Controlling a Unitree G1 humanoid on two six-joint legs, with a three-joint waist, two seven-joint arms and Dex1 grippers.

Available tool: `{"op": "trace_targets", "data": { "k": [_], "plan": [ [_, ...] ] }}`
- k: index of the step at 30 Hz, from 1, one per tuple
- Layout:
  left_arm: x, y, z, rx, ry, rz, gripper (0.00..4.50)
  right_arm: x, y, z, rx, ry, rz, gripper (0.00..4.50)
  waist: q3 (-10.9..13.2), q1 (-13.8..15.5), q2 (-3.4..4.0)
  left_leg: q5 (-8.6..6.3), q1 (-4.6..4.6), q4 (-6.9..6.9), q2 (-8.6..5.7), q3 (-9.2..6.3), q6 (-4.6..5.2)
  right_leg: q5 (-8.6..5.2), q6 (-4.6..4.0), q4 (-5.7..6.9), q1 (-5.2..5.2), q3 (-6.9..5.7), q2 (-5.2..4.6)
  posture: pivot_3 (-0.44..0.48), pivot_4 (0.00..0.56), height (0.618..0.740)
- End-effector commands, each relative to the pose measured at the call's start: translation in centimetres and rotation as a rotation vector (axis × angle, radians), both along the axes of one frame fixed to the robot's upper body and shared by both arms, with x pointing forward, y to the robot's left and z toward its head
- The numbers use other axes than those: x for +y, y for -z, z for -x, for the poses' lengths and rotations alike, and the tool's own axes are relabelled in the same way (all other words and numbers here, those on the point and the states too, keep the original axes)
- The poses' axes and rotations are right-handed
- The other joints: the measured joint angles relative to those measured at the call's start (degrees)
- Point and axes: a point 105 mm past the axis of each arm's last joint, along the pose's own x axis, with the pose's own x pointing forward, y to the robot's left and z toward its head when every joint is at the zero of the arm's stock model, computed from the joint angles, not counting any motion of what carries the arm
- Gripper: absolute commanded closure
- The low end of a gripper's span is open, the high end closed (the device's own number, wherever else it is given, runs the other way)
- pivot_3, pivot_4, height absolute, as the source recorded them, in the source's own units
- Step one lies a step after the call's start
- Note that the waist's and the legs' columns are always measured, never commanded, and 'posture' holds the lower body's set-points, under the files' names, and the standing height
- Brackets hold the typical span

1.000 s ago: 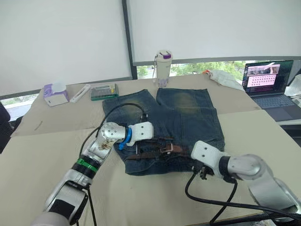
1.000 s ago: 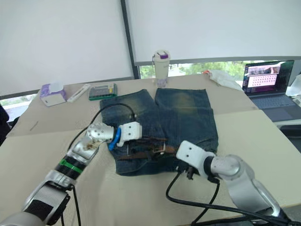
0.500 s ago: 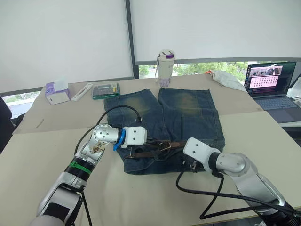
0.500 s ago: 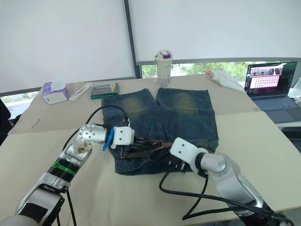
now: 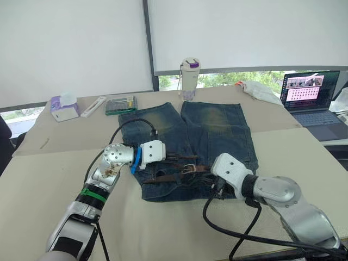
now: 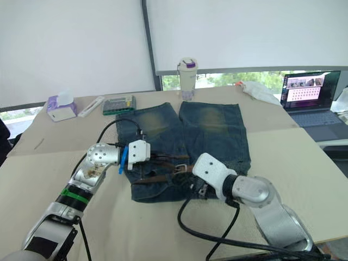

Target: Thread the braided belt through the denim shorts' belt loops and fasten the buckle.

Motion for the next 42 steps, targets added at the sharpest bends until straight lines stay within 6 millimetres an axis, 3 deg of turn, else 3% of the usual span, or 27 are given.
{"op": "trace_targets", "data": {
  "k": [1, 7, 10, 14, 29, 30, 34, 42],
  "plan": [
    [-0.1, -1.2, 0.0, -0.034, -0.009, 0.038, 4.5, -1.2, -1.7, -1.9, -0.121, 0.078, 0.045, 2.73, 0.0, 0.01, 0.01, 0.0, 0.0, 0.0, -0.02, 0.01, 0.0, 0.0, 0.0, 0.02, -0.01, 0.02, -0.03, 0.0, 0.15, 0.74],
    [-0.1, -1.4, -0.2, -0.024, -0.018, 0.047, 4.5, -2.0, 0.0, -4.0, -0.152, 0.106, 0.188, 2.73, 0.0, 0.3, 0.0, 0.01, 0.0, 0.01, -0.03, 0.06, -0.01, 0.0, 0.0, 0.0, -0.04, 0.0, -0.03, 0.0, 0.15, 0.74],
    [0.1, -1.3, -0.2, -0.02, -0.02, 0.046, 4.5, -1.7, 1.0, -3.8, -0.13, 0.07, 0.225, 2.73, 0.0, 0.23, 0.0, 0.02, -0.02, 0.0, 0.0, 0.07, -0.03, 0.0, -0.01, 0.04, -0.06, 0.02, -0.03, 0.0, 0.15, 0.74],
    [0.3, -1.3, -0.2, -0.018, -0.027, 0.043, 4.5, -0.7, 0.6, -3.3, -0.103, 0.039, 0.163, 2.73, 0.0, 0.26, 0.0, 0.02, -0.01, 0.01, 0.0, 0.06, -0.02, 0.0, -0.01, 0.03, -0.04, 0.04, -0.04, 0.0, 0.15, 0.74],
    [0.0, -1.5, -0.3, -0.018, -0.026, 0.045, 4.5, -1.9, 2.9, -4.9, -0.117, 0.06, 0.322, 2.73, 0.0, 0.3, 0.0, 0.02, -0.01, 0.02, -0.02, 0.06, -0.02, 0.0, -0.01, 0.03, -0.04, 0.03, -0.04, 0.0, 0.15, 0.74],
    [0.1, -1.6, -0.3, -0.018, -0.027, 0.045, 4.5, -2.0, 2.8, -5.0, -0.121, 0.063, 0.323, 3.26, 0.0, 0.3, 0.0, 0.02, -0.01, 0.02, -0.02, 0.06, -0.02, 0.0, -0.01, 0.03, -0.04, 0.03, -0.04, 0.0, 0.15, 0.74],
    [0.6, -1.6, -0.3, -0.01, -0.03, 0.031, 4.5, -2.0, 2.6, -5.3, -0.134, 0.083, 0.305, 4.48, 0.0, 0.34, 0.0, 0.02, -0.01, 0.02, -0.02, 0.06, -0.02, 0.0, -0.01, 0.03, -0.04, 0.03, -0.05, 0.0, 0.15, 0.74],
    [1.7, -1.2, 0.5, 0.001, 0.022, -0.022, 4.5, -1.9, 2.4, -5.6, -0.119, 0.132, 0.232, 4.48, -0.01, 0.09, 0.01, 0.02, -0.01, 0.01, -0.01, 0.05, -0.03, 0.0, -0.01, 0.09, -0.07, 0.03, -0.02, 0.0, 0.15, 0.74]
  ]
}}
